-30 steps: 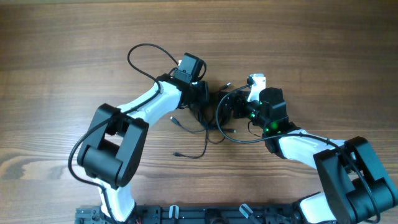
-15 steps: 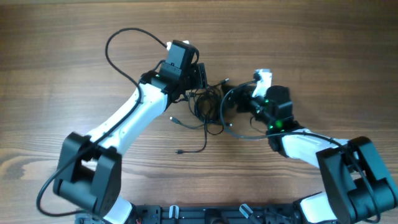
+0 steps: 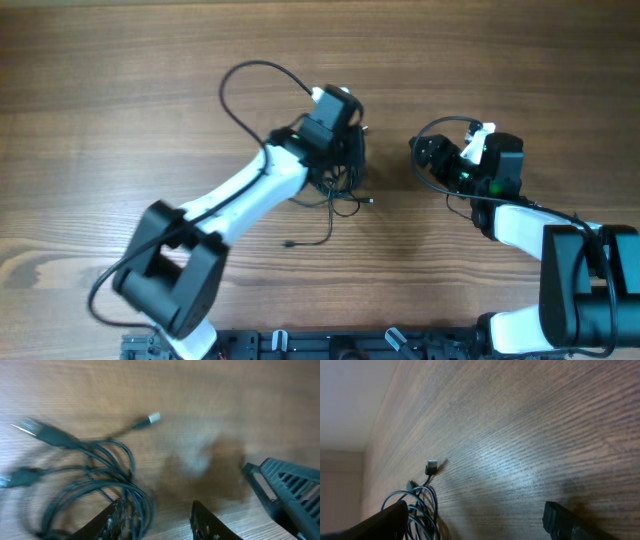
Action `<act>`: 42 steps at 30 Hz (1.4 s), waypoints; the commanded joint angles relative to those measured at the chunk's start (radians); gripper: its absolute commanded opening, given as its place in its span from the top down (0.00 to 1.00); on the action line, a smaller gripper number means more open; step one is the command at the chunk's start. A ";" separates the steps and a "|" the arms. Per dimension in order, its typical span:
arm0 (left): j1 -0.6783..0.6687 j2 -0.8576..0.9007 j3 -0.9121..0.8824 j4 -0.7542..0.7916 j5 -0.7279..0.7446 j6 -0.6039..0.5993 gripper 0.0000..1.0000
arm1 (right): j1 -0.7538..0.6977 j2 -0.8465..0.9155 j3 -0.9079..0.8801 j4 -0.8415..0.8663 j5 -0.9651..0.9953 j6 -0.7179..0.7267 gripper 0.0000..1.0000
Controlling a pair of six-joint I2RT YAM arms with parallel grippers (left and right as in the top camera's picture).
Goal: Untangle cables
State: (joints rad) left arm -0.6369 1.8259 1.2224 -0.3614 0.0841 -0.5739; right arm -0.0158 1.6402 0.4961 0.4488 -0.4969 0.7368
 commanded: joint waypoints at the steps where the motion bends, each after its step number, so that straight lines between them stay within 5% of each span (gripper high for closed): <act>1: -0.037 0.084 0.008 0.011 -0.029 -0.080 0.56 | 0.003 0.010 0.003 0.007 0.003 -0.001 0.12; 7: -0.045 0.158 0.008 0.026 -0.175 -0.089 0.62 | 0.003 0.010 0.003 0.011 0.002 0.000 0.11; 15: -0.047 0.172 0.005 0.031 -0.176 -0.089 0.61 | 0.003 0.010 0.003 0.010 0.002 -0.001 0.11; 20: -0.047 0.172 -0.027 0.014 -0.175 -0.089 0.72 | 0.003 0.010 0.003 0.011 0.002 0.000 0.11; 24: -0.047 0.171 -0.033 0.028 -0.175 -0.089 0.96 | 0.003 0.010 0.003 0.010 0.002 0.000 0.11; 25: -0.046 0.171 -0.033 0.052 -0.175 -0.088 0.96 | 0.003 0.010 0.003 0.010 0.002 0.000 0.11; 27: -0.046 0.168 -0.033 0.077 -0.175 -0.088 0.77 | 0.003 0.010 0.003 0.010 0.002 0.000 0.11; 29: -0.046 0.165 -0.033 0.086 -0.171 -0.088 0.69 | 0.003 0.010 0.003 0.010 -0.001 0.000 0.11; 35: -0.068 0.166 -0.033 -0.014 -0.171 -0.085 0.68 | 0.003 0.010 0.003 0.010 0.000 0.000 0.11; 39: -0.084 0.155 -0.033 0.006 -0.172 -0.037 0.91 | 0.003 0.010 0.003 -0.014 -0.056 0.018 0.09; 42: -0.048 0.087 -0.003 0.003 -0.151 0.014 0.96 | 0.003 0.009 0.003 0.015 -0.183 -0.100 0.17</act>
State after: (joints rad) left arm -0.7143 1.9785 1.1995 -0.3511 -0.0849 -0.6300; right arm -0.0162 1.6402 0.4961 0.4370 -0.5419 0.7361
